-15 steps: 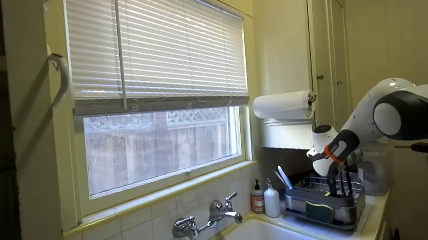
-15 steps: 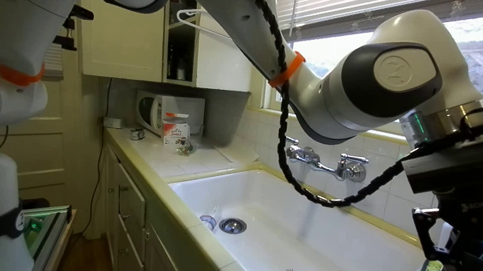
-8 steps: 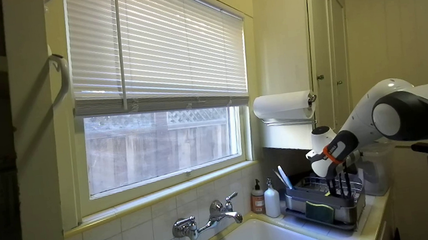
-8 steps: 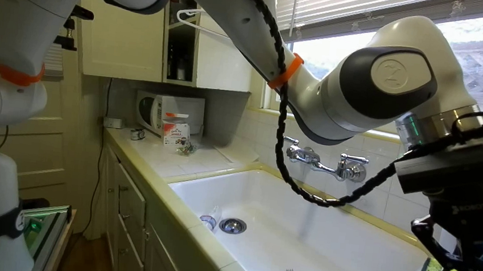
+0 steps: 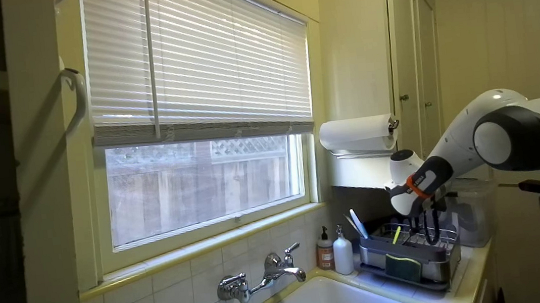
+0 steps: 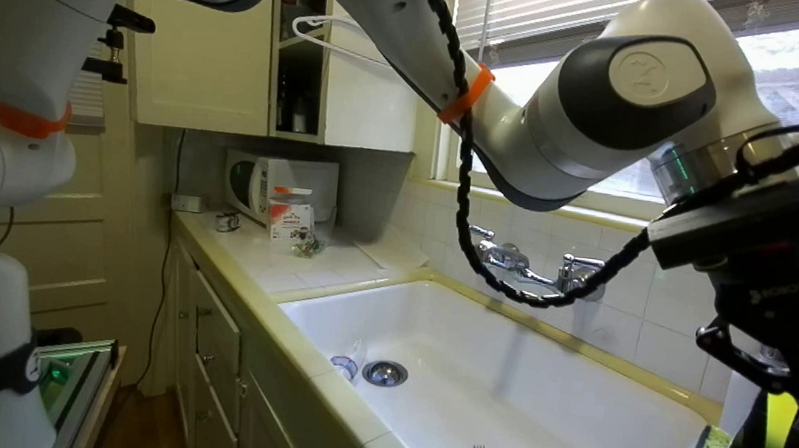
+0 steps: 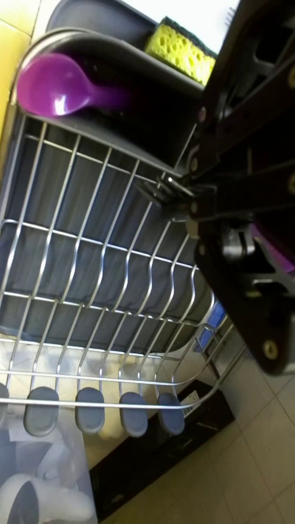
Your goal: Remove the silver fork from the dish rack and put it in the sink.
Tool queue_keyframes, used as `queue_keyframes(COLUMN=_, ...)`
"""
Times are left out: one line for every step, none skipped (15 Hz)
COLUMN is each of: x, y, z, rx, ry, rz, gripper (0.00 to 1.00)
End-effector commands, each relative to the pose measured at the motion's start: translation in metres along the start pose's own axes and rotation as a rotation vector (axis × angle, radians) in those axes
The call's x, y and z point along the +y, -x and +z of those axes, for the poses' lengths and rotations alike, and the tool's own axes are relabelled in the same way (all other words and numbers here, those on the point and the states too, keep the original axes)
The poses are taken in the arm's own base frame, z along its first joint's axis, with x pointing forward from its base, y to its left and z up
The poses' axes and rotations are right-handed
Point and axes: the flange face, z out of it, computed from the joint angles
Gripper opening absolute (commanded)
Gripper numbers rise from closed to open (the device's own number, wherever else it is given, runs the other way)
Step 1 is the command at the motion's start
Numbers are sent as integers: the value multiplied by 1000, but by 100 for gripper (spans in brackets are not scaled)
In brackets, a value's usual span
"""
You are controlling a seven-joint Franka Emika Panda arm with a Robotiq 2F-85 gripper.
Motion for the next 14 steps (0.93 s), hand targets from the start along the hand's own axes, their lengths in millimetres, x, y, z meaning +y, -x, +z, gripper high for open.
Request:
queue_keyframes(x=-2, y=-1, z=-41, rx=56, ry=63, rz=27, gripper=1)
queue_keyframes(x=-3, y=1, z=-53, rx=67, ry=66, rz=24, gripper=1)
queue_keyframes(x=-4, y=3, z=-64, rx=75, ry=76, rz=29, gripper=1)
queue_keyframes(x=-4, y=7, z=-78, rx=88, ry=85, rz=29, gripper=1)
queue_keyframes(x=-4, y=11, z=-91, rx=84, ry=89, rz=20, gripper=1)
queue_keyframes(x=-1, y=18, z=-103, rx=69, ry=121, rz=31, gripper=1)
queue_keyframes(x=3, y=22, z=-117, rx=66, ry=159, rz=50, gripper=1)
queue_keyframes(x=8, y=27, z=-131, rx=57, ry=202, rz=71, gripper=1)
queue_keyframes(x=9, y=30, z=-145, rx=43, ry=229, rz=79, gripper=1)
queue_keyframes(x=7, y=30, z=-155, rx=39, ry=238, rz=56, gripper=1)
queue_keyframes(x=-1, y=31, z=-167, rx=59, ry=215, rz=2, gripper=1)
queue_keyframes(x=-11, y=28, z=-170, rx=82, ry=182, rz=-35, gripper=1)
queue_keyframes(x=-22, y=27, z=-174, rx=105, ry=147, rz=-76, gripper=1)
queue_keyframes(x=-32, y=24, z=-173, rx=123, ry=111, rz=-112, gripper=1)
